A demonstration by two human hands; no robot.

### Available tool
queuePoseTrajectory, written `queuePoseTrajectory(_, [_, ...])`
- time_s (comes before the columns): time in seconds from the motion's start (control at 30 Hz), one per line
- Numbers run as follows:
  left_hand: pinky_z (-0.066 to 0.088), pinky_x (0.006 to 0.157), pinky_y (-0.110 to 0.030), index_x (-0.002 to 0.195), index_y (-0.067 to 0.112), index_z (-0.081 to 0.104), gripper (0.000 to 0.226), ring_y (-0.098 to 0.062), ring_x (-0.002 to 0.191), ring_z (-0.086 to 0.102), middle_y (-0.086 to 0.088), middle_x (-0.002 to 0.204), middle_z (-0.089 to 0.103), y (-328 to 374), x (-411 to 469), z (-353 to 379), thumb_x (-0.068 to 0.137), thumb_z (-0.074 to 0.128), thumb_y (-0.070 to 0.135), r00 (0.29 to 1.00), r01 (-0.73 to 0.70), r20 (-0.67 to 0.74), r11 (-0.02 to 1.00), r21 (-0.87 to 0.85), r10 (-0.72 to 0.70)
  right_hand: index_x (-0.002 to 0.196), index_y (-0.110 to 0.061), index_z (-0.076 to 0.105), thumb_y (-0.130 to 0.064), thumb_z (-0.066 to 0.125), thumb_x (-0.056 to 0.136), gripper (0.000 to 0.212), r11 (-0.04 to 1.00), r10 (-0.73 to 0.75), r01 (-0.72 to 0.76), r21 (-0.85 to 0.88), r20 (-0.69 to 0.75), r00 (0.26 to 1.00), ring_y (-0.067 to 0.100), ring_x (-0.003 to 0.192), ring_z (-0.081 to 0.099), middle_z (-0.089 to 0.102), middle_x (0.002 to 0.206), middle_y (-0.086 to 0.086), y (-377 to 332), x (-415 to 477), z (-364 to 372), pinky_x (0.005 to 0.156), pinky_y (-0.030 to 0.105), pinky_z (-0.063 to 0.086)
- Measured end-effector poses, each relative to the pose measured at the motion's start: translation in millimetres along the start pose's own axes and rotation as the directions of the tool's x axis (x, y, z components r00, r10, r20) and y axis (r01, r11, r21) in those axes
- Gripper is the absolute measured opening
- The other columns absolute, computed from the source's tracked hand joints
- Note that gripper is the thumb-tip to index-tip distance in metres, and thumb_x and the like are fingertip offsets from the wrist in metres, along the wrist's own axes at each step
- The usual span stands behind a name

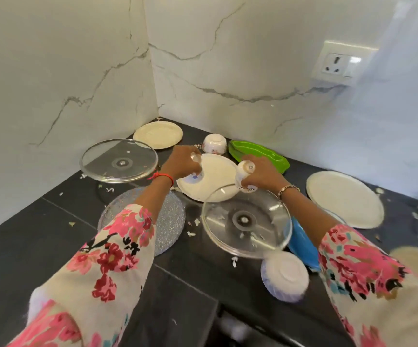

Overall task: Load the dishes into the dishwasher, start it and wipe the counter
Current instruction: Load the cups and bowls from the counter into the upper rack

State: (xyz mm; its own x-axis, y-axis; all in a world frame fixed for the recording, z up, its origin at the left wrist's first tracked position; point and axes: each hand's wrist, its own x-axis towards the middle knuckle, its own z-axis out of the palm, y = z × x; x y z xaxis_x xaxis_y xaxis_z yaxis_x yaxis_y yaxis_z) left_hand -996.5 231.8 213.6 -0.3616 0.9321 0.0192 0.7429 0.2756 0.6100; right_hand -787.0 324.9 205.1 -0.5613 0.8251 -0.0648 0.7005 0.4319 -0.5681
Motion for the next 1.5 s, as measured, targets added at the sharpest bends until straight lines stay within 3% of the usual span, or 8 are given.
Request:
queuePoseTrajectory(0.13, [0.043,0.076,-0.026,0.099,0.007,0.068,0.062,-0.030,0.096,0.058,-0.016,0.101,0.065,43.1,-65.9,19.7,0.040,0.062,0.024,0.999,-0.038,-0.008,0.999,-0.010,0.038,0.133,-0.014,0.048,-0.012,0.079,0.064,0.075,1.000,0.003,-0.003,-0.004,-0.014,1.000,0.029,0.116,0.047,0.045,0.129,0.015,28.8,-66.6,-20.9,0.086,0.027,0.039])
queuePoseTrajectory(0.33, [0.042,0.082,-0.030,0.100,0.007,0.069,0.062,-0.029,0.098,0.057,-0.015,0.102,0.066,99.5,-179.3,64.7,0.043,0.062,0.030,0.995,-0.082,-0.059,0.996,-0.038,0.080,0.130,-0.016,0.049,-0.028,0.079,0.055,0.082,0.999,-0.032,0.032,-0.028,-0.013,0.999,0.031,0.115,0.048,0.051,0.123,0.017,65.8,-191.1,-34.2,0.088,0.029,0.038])
queuePoseTrajectory(0.53, [0.037,0.071,-0.021,0.103,0.005,0.068,0.046,-0.024,0.094,0.058,-0.015,0.100,0.066,139.0,-297.5,125.0,0.058,0.079,0.009,0.998,-0.058,-0.041,0.996,-0.070,0.055,0.127,-0.017,0.048,-0.020,0.081,0.062,0.072,0.998,-0.046,0.048,-0.028,0.050,0.998,0.026,0.112,0.049,0.051,0.119,0.010,113.0,-317.5,-24.6,0.092,0.034,0.042])
queuePoseTrajectory(0.7, [0.043,0.079,-0.026,0.106,0.009,0.067,0.049,-0.024,0.097,0.056,-0.012,0.104,0.064,147.2,-398.7,183.6,0.057,0.077,0.010,0.995,0.013,0.104,0.999,-0.053,-0.008,0.127,-0.019,0.049,-0.024,0.083,0.060,0.076,0.999,0.041,-0.039,-0.023,0.122,0.992,0.022,0.107,0.049,0.048,0.119,0.004,153.1,-432.1,-0.1,0.090,0.034,0.044])
queuePoseTrajectory(0.83, [0.044,0.089,-0.033,0.103,0.011,0.067,0.060,-0.034,0.100,0.055,-0.015,0.101,0.065,140.4,-479.8,233.1,0.046,0.064,0.030,0.978,-0.004,0.209,1.000,0.016,0.001,0.126,-0.021,0.048,-0.022,0.081,0.062,0.072,0.988,0.153,-0.151,-0.028,0.145,0.977,0.028,0.114,0.049,0.047,0.126,0.007,183.0,-526.6,32.0,0.093,0.039,0.045])
queuePoseTrajectory(1.07, [0.032,0.101,-0.034,0.123,0.005,0.054,0.052,-0.035,0.116,0.046,-0.019,0.119,0.057,115.8,-636.7,316.7,0.077,0.062,0.029,0.945,-0.039,0.327,0.995,0.091,0.007,0.133,-0.022,0.039,-0.026,0.075,0.070,0.073,0.945,0.324,-0.314,-0.085,0.151,0.934,0.033,0.112,0.051,0.044,0.123,0.012,218.1,-696.9,103.1,0.092,0.037,0.043])
queuePoseTrajectory(1.27, [0.043,0.092,-0.039,0.122,0.008,0.055,0.050,-0.032,0.114,0.045,-0.016,0.115,0.057,115.5,-759.6,344.1,0.077,0.068,0.024,0.918,-0.058,0.397,0.992,0.114,0.008,0.130,-0.016,0.043,-0.020,0.078,0.066,0.074,0.908,0.419,-0.412,-0.078,0.165,0.893,0.032,0.111,0.052,0.049,0.123,0.016,239.0,-828.5,135.2,0.088,0.035,0.046])
queuePoseTrajectory(1.5, [0.040,0.093,-0.033,0.127,0.013,0.049,0.057,-0.027,0.114,0.050,-0.012,0.123,0.053,145.7,-828.5,365.5,0.075,0.069,0.026,0.848,-0.107,0.529,0.982,0.153,0.010,0.135,-0.019,0.039,-0.022,0.077,0.065,0.080,0.867,0.497,-0.497,-0.025,0.100,0.862,0.032,0.113,0.050,0.049,0.123,0.015,266.8,-935.1,141.3,0.087,0.035,0.045])
